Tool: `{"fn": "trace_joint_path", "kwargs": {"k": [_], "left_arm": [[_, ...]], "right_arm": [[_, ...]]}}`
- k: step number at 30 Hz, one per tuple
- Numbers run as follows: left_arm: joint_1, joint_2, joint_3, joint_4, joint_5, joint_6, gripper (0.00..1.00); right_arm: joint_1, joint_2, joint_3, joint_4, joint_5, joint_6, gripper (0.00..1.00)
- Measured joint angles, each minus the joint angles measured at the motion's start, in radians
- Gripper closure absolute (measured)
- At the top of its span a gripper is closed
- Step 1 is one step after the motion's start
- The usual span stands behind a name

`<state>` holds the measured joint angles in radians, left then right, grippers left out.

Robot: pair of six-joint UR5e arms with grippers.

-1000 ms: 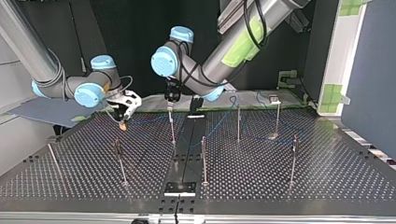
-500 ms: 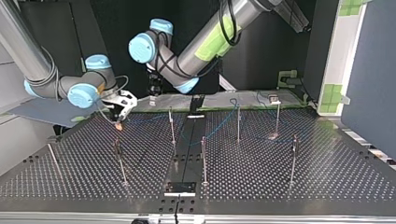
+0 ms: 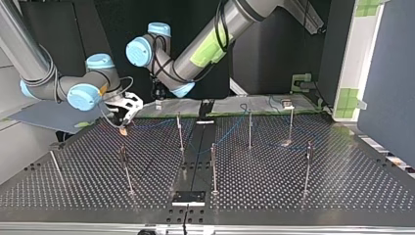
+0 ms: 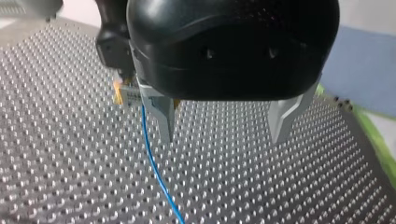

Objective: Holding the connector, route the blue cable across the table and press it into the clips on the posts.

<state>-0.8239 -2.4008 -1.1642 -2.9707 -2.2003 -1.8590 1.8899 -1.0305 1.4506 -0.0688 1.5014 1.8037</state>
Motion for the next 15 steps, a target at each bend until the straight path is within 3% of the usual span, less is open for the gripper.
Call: {"fn": "trace_joint_path", "kwargs": {"k": [15], "left_arm": [[0.025,-0.039,0.124,0.045,-0.047,-0.018,0.00]], "right_arm": [[0.009,0.000,0.006,-0.004,-0.012,0.002,1.00]]}}
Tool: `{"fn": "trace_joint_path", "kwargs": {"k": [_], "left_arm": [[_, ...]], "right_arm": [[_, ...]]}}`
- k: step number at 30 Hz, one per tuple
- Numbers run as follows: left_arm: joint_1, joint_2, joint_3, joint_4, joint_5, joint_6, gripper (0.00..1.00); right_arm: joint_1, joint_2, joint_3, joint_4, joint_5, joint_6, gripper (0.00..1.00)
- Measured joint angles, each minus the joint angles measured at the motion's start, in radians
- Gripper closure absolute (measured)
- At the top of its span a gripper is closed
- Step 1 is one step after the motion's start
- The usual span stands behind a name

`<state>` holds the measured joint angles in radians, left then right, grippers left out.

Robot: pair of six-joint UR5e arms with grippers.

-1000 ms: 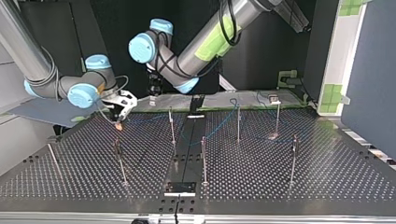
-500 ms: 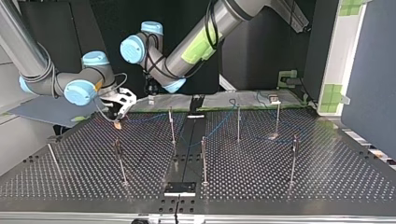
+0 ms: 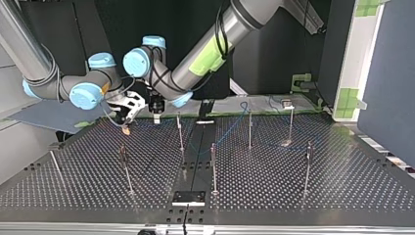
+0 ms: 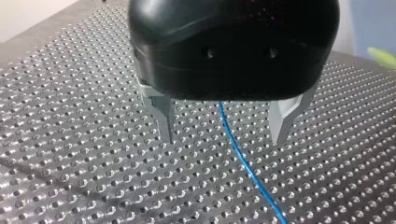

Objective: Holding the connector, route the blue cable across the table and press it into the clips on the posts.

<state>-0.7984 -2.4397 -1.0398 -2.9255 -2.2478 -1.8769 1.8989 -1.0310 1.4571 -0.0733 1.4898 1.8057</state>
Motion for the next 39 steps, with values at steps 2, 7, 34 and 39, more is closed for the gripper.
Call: {"fn": "trace_joint_path", "kwargs": {"k": [2,7,34,39], "left_arm": [[0.003,-0.009,0.008,-0.003,0.007,-0.002,0.00],[0.006,-0.050,0.037,-0.029,0.037,-0.017,0.00],[0.073,-0.106,0.105,-0.024,0.057,-0.031,0.16],[0.074,-0.107,0.106,-0.025,0.064,-0.032,0.64]], "right_arm": [[0.000,0.000,0.000,-0.001,-0.003,0.001,1.00],[-0.001,0.000,-0.001,-0.002,-0.004,0.002,1.00],[-0.004,0.000,-0.002,-0.003,-0.005,-0.002,1.00],[-0.004,-0.001,-0.002,-0.003,-0.005,-0.002,1.00]]}}
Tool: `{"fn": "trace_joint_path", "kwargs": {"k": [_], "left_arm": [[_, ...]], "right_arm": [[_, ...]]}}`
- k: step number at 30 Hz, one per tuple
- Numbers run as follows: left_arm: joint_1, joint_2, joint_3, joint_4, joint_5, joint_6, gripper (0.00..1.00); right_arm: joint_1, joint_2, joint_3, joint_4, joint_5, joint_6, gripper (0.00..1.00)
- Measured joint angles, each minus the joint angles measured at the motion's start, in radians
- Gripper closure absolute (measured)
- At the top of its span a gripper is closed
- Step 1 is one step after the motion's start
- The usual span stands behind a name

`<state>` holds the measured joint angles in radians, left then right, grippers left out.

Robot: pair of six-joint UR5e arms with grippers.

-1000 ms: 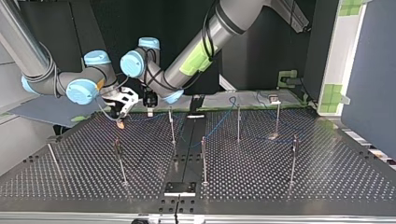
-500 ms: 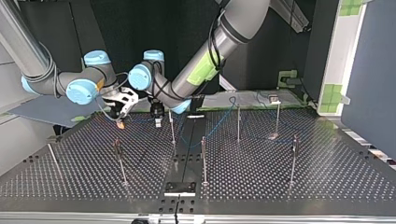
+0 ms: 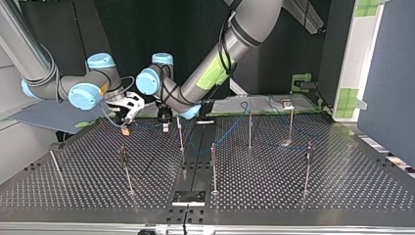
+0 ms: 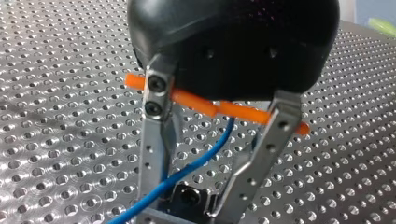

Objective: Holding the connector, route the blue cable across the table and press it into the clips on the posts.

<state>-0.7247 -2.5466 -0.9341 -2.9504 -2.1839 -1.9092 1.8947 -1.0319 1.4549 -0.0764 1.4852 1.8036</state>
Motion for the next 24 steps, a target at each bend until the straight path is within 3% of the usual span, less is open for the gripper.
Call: {"fn": "trace_joint_path", "kwargs": {"k": [2,3,5,14,24], "left_arm": [[0.000,0.000,0.000,-0.002,0.003,0.000,0.89],[0.000,0.000,0.000,-0.004,0.007,0.000,0.89],[0.001,0.000,0.000,-0.007,0.015,-0.002,1.00],[0.001,0.001,0.005,-0.034,0.040,-0.019,1.00],[-0.013,0.039,0.033,-0.119,-0.010,-0.036,1.00]], "right_arm": [[0.000,0.000,0.000,0.000,0.000,0.000,1.00],[0.000,0.000,-0.001,0.000,0.000,0.000,1.00],[0.000,-0.001,-0.002,0.001,0.000,0.000,1.00],[0.003,-0.002,-0.004,0.001,-0.001,0.000,1.00],[0.000,-0.034,-0.035,0.037,-0.003,0.003,1.00]]}}
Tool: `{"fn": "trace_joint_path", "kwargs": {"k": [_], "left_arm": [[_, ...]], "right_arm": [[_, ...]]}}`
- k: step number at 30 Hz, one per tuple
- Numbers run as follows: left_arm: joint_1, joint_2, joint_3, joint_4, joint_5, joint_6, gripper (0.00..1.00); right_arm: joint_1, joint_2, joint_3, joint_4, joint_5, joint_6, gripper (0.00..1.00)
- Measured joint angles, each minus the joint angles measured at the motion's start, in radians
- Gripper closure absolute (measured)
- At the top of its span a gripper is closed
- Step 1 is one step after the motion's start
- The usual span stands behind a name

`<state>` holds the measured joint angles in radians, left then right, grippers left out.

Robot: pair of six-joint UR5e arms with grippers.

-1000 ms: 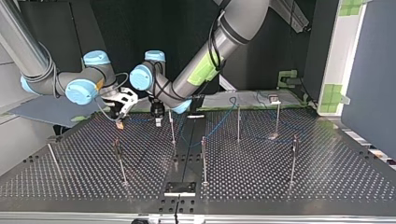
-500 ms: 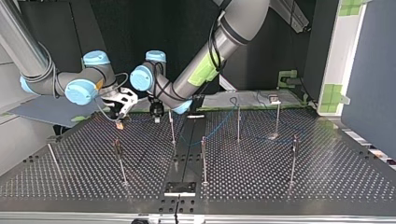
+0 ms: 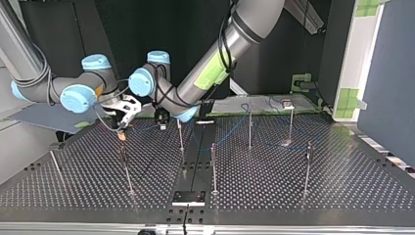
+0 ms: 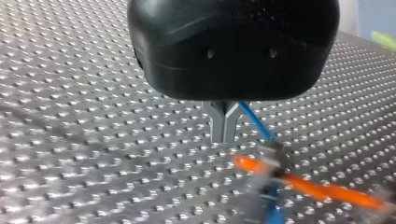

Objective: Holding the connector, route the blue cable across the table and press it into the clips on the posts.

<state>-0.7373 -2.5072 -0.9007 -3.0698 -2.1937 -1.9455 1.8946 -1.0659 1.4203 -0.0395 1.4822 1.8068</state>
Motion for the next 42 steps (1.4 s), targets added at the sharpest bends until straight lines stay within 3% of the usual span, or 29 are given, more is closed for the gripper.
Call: {"fn": "trace_joint_path", "kwargs": {"k": [10,15,26,37,42], "left_arm": [[-0.006,0.087,0.000,-0.056,-0.042,-0.001,1.00],[-0.015,0.127,0.000,-0.059,-0.043,0.003,1.00],[-0.033,0.221,-0.001,-0.072,-0.056,0.008,1.00],[-0.043,0.256,-0.001,-0.084,-0.075,0.011,1.00],[-0.043,0.260,-0.001,-0.077,-0.072,0.019,1.00]], "right_arm": [[-0.011,-0.077,-0.023,0.012,-0.057,0.040,1.00],[-0.009,-0.122,-0.033,0.041,-0.077,0.041,1.00],[-0.002,-0.217,-0.050,0.094,-0.081,0.041,1.00],[-0.005,-0.245,-0.054,0.114,-0.082,0.046,1.00],[-0.008,-0.246,-0.057,0.114,-0.097,0.051,1.00]]}}
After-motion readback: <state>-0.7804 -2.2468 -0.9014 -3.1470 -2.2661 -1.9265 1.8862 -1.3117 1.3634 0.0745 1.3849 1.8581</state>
